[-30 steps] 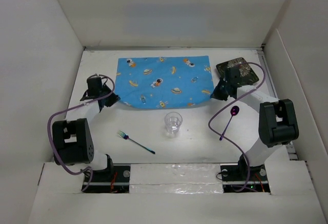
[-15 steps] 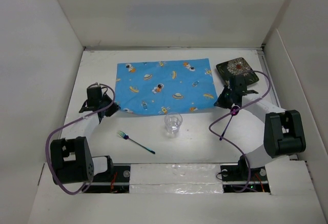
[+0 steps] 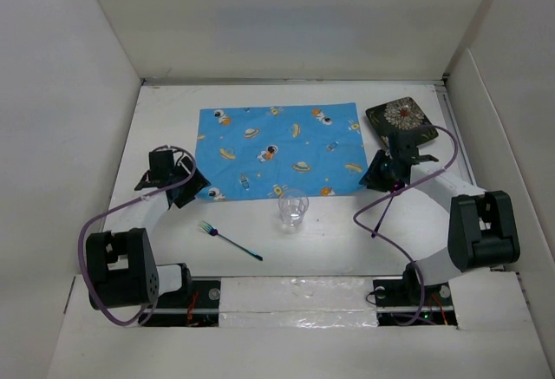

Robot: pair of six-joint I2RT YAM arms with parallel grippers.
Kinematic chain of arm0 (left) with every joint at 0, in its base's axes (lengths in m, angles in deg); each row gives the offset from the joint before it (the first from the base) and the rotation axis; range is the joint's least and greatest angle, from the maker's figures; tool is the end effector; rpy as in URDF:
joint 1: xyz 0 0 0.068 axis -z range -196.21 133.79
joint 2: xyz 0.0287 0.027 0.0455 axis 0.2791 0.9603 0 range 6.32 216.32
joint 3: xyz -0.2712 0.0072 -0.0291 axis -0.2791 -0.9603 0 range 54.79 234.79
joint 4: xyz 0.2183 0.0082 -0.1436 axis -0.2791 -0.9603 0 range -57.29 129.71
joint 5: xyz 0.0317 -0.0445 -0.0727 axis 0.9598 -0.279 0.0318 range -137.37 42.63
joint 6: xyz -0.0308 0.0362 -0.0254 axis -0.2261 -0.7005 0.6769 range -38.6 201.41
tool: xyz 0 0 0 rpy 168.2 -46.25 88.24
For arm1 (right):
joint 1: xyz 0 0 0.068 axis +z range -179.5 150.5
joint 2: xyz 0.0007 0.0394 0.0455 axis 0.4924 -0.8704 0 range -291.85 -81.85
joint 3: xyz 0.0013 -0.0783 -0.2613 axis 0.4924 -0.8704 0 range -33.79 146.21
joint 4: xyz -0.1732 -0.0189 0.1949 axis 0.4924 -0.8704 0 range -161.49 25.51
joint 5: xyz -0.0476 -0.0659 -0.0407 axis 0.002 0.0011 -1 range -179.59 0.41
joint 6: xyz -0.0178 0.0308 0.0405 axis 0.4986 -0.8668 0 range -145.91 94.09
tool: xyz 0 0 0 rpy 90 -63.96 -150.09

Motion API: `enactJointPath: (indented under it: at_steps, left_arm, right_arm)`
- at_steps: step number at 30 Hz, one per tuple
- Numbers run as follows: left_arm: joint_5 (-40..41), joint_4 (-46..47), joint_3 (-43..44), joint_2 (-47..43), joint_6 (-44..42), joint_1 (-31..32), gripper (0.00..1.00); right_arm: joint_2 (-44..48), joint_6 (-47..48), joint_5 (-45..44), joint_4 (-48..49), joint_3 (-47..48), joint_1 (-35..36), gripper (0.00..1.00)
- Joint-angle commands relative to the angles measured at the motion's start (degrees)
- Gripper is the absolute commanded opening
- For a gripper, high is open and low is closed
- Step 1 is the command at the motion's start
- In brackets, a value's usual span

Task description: Set the dinner table for one person

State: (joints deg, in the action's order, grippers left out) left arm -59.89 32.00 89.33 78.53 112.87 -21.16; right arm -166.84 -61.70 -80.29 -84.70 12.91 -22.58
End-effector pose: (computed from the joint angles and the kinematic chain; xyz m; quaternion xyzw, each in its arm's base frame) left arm 0.2461 0.0136 0.1853 -0.2481 0.8865 -0.1847 0.3442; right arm 0.2806 0.0399 0.1787 0.2179 0.9345 0.1712 0.2235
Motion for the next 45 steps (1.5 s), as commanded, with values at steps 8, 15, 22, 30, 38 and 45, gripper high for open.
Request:
enactJointPath:
  at_steps: [8, 15, 22, 30, 38, 45]
  left_arm:
    - [2.1, -5.4, 18.6, -0.8, -4.6, 2.4, 0.79]
    - [0.1, -4.0, 27.6, -0.5, -7.5, 7.4, 0.94]
    - [-5.1, -2.0, 24.4, -1.0, -8.5, 10.3, 0.00]
    - [-5.6, -2.1, 22.0, -2.3, -9.6, 10.3, 0.27]
    - [-6.4, -1.7, 23.5, -1.3, -9.5, 10.3, 0.32]
    - [-5.9, -1.3, 24.7, -0.2, -9.6, 10.3, 0.33]
  right_arm:
    - [1.1, 1.9, 2.6, -4.5, 18.1, -5.3, 0.57]
    - [-4.0, -8.0, 3.6, 8.7, 17.4, -19.0, 0.00]
    - [-13.3, -11.8, 2.3, 13.2, 17.5, -24.1, 0.44]
    - [-22.4, -18.3, 1.0, 10.9, 22.8, -24.6, 0.59]
    - [-26.5, -27.0, 1.2, 13.4, 23.5, -25.1, 0.54]
    - [-28.2, -32.7, 1.3, 11.8, 25.3, -25.1, 0.28]
